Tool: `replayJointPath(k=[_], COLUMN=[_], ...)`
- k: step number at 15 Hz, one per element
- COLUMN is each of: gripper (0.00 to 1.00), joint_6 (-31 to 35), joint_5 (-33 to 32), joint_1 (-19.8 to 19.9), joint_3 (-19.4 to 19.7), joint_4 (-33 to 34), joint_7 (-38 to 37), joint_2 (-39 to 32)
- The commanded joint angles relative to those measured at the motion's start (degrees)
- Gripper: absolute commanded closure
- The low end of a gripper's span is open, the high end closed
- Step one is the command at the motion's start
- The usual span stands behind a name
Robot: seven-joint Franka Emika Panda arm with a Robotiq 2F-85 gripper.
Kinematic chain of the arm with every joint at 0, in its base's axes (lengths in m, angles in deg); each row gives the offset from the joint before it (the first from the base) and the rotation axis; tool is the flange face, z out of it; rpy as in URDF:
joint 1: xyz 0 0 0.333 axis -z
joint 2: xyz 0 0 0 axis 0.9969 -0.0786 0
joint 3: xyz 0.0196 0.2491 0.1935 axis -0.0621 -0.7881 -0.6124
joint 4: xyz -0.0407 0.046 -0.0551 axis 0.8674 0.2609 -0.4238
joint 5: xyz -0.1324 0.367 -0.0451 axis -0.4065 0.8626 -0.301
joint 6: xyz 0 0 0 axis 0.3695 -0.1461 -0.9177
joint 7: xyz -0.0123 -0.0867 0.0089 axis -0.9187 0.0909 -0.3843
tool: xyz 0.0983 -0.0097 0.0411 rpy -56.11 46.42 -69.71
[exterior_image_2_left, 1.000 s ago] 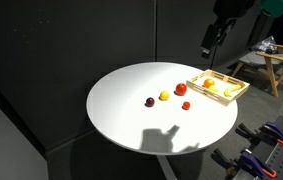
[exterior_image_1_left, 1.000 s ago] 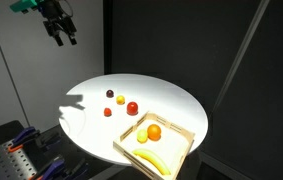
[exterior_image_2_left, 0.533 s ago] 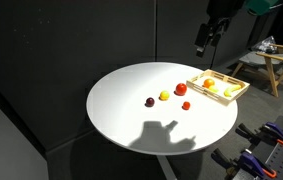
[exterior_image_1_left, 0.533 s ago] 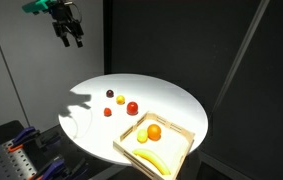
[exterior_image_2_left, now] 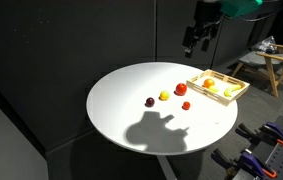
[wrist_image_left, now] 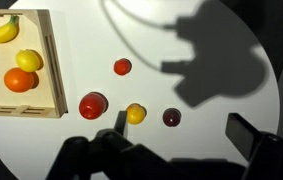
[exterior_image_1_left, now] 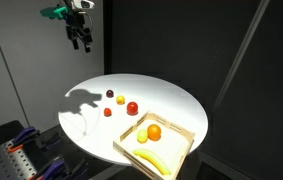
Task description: Put the small, orange object on the wooden tray
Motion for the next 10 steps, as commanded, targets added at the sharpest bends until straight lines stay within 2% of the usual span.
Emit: replayJointPath(k=[1, 5, 10], gripper=[0.0, 0.0, 0.0], joint_6=[2.8, 6.6, 5.1], joint_5=[1.5, 1.5, 1.7], joint_1=[0.0, 0.1, 0.4], joint_3=[1.3, 2.5, 4.3], joint_4=[2.9, 3.9, 6.9], joint_7=[-1.2, -1.4, -1.3], joint_2=[-4.4, -8.6, -14.2])
